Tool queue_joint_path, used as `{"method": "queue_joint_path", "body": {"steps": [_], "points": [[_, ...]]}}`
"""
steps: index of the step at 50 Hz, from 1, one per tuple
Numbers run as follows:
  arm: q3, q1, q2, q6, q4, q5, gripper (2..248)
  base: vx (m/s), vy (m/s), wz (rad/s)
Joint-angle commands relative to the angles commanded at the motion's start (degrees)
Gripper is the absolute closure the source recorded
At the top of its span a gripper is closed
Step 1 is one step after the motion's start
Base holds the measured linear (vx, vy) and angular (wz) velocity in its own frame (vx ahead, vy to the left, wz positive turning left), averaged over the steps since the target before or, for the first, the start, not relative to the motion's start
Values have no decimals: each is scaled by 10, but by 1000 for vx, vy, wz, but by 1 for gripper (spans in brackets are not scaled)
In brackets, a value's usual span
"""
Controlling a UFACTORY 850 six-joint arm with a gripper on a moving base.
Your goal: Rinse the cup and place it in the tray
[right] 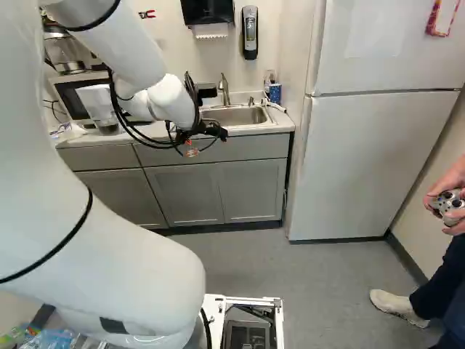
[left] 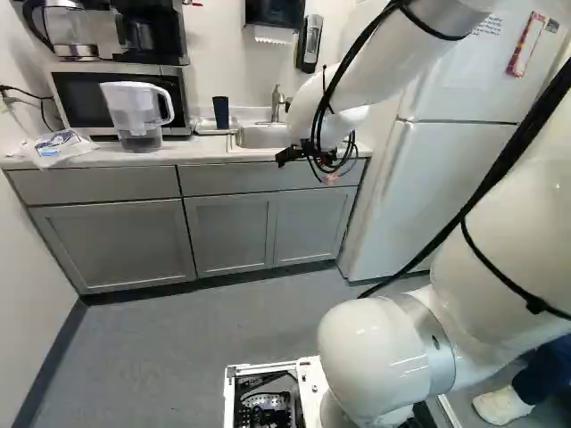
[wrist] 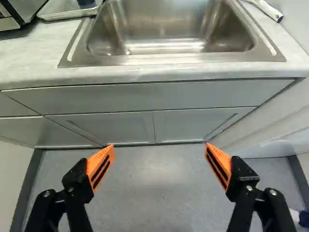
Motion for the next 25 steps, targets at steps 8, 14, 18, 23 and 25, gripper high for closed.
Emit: {"method": "queue_joint_path", "body": {"steps": [8, 14, 18, 23, 25], "points": [[30, -3, 6, -2, 2, 46, 3, 0, 0, 0], [53, -5, 10, -3, 3, 82, 3, 0, 0, 0], [70, -6, 13, -4, 4, 108, 3, 0, 0, 0], [92, -8, 17, -5, 6, 142, 3, 0, 0, 0], [101, -9, 19, -5, 6, 155, 3, 0, 0, 0]]}}
